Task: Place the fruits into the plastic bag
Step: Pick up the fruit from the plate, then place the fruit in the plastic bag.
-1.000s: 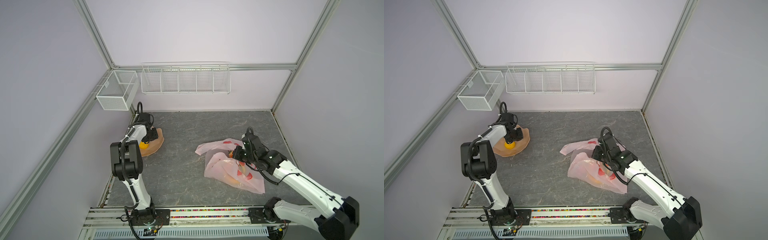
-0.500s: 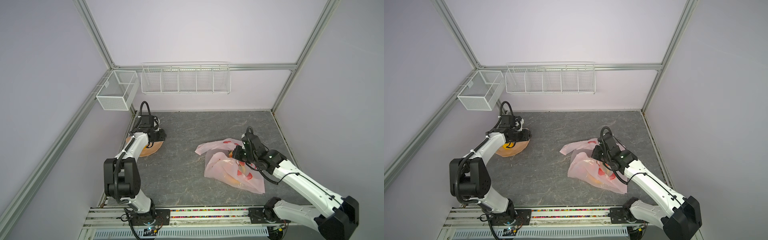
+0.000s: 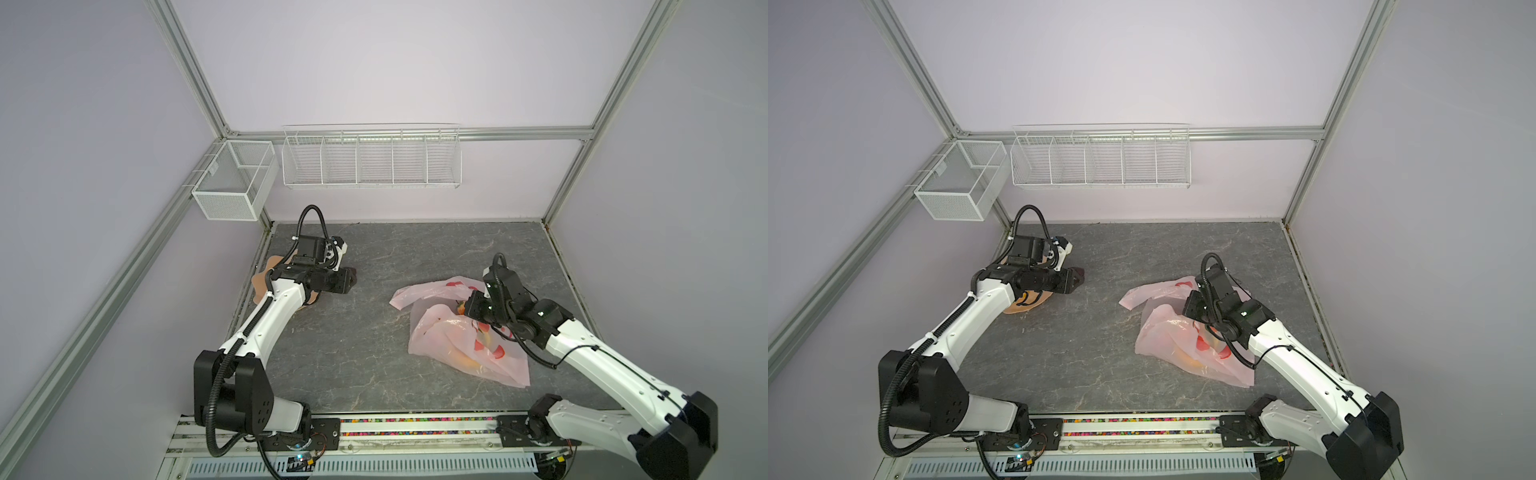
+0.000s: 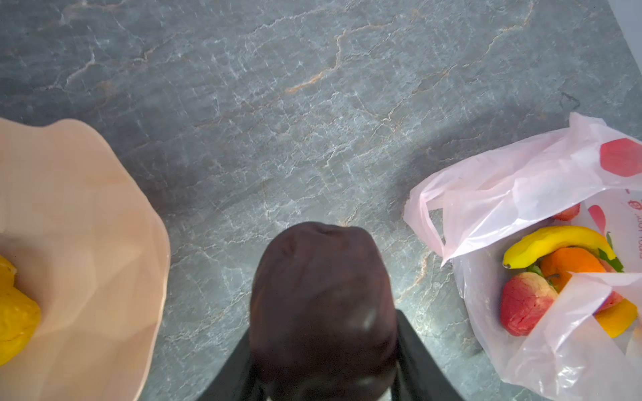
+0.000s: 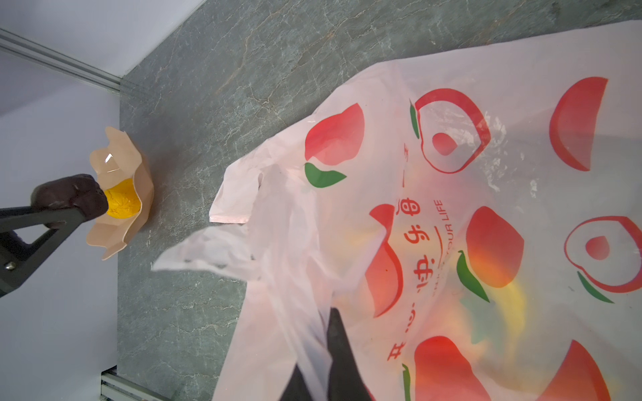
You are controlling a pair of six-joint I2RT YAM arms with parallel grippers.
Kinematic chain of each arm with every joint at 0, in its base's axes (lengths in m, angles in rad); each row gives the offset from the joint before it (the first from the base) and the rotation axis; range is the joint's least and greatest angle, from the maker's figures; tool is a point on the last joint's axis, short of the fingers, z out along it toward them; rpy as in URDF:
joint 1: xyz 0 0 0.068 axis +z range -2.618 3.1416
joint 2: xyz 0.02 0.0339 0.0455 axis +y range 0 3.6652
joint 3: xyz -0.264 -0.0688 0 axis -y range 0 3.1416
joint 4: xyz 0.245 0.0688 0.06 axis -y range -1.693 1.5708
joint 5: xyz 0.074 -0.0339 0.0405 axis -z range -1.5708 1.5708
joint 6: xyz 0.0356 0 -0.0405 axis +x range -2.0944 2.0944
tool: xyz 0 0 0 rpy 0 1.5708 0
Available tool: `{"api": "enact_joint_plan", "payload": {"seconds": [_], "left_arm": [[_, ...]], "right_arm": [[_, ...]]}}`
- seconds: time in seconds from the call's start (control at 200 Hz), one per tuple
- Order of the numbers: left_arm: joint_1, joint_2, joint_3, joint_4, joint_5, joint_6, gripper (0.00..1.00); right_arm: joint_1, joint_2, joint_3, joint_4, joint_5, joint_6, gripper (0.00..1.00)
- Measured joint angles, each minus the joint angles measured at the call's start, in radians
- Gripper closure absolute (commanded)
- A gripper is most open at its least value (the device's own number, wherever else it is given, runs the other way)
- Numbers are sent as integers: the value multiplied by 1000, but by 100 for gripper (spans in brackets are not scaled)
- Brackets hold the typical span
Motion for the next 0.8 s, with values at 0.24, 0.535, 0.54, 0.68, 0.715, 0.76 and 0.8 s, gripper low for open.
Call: {"api": "enact_joint_plan", "payload": {"seconds": [0.24, 0.535, 0.54, 0.68, 0.715, 0.76, 0.8], "left_arm": [[-35, -1, -1, -14, 25, 3, 71], [-291, 32, 73, -78, 63, 58, 71], [-294, 33, 74, -79, 63, 59, 71], [-380, 93, 101, -90, 74, 80, 71], [-396, 115, 115, -95, 76, 83, 71], [-416, 144, 135, -95, 80, 84, 71], [-431, 165, 149, -92, 85, 86, 71]], "right_arm": [[0, 0, 0, 0, 0, -3, 94], [0, 0, 0, 0, 0, -3, 94], [0, 0, 0, 0, 0, -3, 94], [0, 4, 0, 1, 0, -3, 94], [0, 5, 0, 1, -1, -3, 94], [0, 5, 0, 2, -1, -3, 94], [0, 5, 0, 2, -1, -3, 94]]}}
